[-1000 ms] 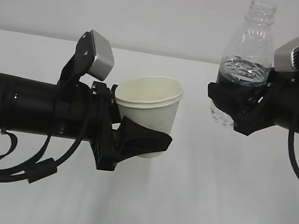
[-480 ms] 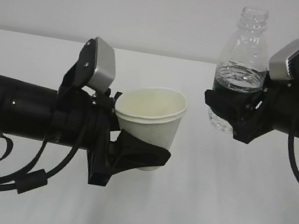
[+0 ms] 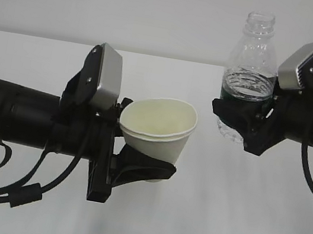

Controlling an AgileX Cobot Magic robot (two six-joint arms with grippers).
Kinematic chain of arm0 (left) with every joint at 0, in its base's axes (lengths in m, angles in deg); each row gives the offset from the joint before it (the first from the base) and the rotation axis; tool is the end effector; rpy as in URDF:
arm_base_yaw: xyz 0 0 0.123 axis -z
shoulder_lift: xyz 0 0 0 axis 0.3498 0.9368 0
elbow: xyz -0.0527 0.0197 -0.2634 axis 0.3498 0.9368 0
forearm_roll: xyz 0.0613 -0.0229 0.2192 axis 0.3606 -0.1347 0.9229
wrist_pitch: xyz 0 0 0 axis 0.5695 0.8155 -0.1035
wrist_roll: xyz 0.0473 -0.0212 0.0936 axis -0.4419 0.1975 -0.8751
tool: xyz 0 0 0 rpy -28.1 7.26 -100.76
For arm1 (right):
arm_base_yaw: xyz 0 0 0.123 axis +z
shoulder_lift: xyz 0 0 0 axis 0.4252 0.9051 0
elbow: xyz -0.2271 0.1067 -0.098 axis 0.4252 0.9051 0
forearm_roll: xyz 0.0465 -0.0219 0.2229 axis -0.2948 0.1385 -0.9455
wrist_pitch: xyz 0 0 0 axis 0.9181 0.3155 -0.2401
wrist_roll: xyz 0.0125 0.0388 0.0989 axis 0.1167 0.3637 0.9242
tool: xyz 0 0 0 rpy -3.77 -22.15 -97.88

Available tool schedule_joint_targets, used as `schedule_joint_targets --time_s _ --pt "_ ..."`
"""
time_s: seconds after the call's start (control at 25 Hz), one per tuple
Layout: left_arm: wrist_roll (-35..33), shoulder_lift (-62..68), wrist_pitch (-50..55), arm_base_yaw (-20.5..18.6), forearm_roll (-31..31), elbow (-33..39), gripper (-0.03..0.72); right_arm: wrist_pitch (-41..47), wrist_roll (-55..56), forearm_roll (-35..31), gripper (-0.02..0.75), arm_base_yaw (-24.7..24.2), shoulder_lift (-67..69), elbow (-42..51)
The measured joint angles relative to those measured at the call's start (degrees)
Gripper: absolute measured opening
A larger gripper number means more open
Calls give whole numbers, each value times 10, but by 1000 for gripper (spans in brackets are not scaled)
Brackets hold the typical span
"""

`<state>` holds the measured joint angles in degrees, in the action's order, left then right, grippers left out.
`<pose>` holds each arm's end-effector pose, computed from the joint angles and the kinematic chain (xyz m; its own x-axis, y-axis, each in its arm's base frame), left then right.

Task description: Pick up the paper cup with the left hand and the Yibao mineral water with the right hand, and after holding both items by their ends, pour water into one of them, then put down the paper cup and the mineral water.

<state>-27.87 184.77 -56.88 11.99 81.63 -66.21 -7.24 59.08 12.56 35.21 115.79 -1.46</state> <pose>0.2195 -0.2289 0.1863 -0.0133 0.3028 -0.9530 0.9862 0.1613 0.0375 0.2724 0.1063 0.2191 -0.0712 -0.3675 -0.9273 -0.7314 0.6513 -0.2020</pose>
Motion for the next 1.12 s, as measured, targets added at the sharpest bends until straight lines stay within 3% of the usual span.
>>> schedule_joint_targets --time_s 0.72,1.12 --pt "-18 0 -9 0 -16 0 429 -2 -55 5 486 0 0 0" --pt "-20 14 0 29 -19 0 429 -7 -110 6 485 0 0 -3"
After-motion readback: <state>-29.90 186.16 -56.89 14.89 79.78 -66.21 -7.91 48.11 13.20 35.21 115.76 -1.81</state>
